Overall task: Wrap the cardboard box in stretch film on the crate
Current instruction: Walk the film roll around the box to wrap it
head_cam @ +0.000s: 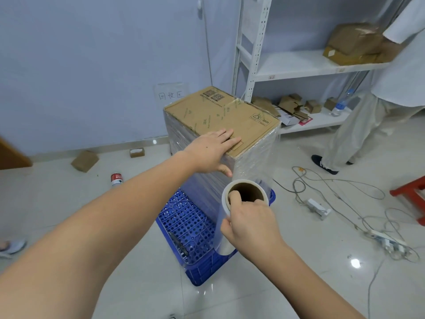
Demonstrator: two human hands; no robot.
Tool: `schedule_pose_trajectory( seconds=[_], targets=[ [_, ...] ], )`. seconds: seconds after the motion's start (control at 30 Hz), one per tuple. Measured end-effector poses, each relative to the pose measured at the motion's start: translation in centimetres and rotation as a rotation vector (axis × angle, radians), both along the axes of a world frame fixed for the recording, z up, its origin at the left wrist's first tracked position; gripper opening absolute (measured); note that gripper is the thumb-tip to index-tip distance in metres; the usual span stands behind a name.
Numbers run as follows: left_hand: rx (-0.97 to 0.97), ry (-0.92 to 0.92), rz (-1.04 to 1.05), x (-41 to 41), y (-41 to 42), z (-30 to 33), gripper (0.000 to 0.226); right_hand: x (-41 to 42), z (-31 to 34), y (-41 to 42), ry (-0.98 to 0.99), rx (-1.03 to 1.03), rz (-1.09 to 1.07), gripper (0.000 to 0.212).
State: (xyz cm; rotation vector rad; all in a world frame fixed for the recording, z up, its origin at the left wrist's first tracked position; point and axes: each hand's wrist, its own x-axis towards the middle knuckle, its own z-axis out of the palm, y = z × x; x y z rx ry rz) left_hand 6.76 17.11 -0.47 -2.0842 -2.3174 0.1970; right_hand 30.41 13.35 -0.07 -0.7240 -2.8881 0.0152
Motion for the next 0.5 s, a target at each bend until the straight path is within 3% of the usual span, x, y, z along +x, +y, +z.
schedule_pose_trajectory(
  seconds=[0.17, 0.27, 0.37, 0.5],
  targets=[
    [-0.021, 0.013, -0.184, -4.2, 0.2, 1.0, 0.105, -1.2, 0.4, -0.2, -0.024, -0.079, -0.179, 0.045],
    [-0.007, 0.038, -0.254, -7.5, 0.5, 1.4, 0.11, -2.7, 1.6, -0.1, -0.06, -0.138, -0.281, 0.049],
    [0.004, 0.053, -0.315, -10.4, 1.0, 1.3, 0.116, -4.0, 1.7, -0.1, -0.108, -0.204, -0.39, 0.034],
    [0.042, 0.014, -0.333, -11.8, 1.7, -0.2, 0.107, -5.5, 1.1, -0.7, -0.136, -0.213, -0.541, 0.016]
  ],
)
